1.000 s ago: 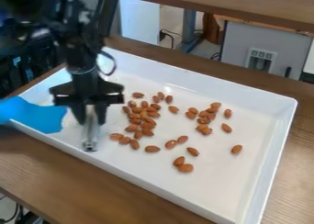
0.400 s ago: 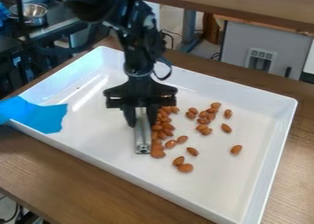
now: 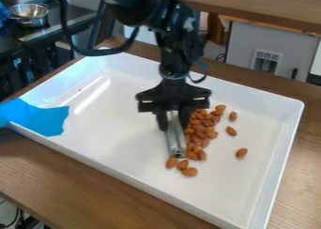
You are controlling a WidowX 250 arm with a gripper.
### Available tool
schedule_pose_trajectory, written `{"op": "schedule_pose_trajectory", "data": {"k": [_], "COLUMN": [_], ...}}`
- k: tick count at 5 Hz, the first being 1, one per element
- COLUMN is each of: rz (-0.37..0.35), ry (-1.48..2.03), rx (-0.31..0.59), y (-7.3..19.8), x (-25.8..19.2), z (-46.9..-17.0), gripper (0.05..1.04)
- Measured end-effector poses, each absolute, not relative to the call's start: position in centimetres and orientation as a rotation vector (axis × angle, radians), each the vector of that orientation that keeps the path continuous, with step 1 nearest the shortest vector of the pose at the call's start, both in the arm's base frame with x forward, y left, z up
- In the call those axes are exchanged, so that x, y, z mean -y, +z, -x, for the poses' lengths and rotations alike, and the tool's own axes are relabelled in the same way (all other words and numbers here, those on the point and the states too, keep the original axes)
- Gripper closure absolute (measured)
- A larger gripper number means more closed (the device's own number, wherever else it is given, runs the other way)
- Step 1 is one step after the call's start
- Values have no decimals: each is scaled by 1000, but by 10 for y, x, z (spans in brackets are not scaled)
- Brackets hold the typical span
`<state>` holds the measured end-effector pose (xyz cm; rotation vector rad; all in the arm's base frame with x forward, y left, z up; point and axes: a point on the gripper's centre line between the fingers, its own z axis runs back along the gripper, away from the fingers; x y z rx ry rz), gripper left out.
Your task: Sweep into pile
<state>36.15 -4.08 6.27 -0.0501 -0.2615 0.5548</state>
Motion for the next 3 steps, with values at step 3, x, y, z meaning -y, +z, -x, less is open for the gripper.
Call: {"op": "schedule_pose_trajectory", "data": {"k": [3], "rz": [90], "ry": [579], "rx": [254], "y": [66], "x": [117], "z": [-387], "gripper": [704]}}
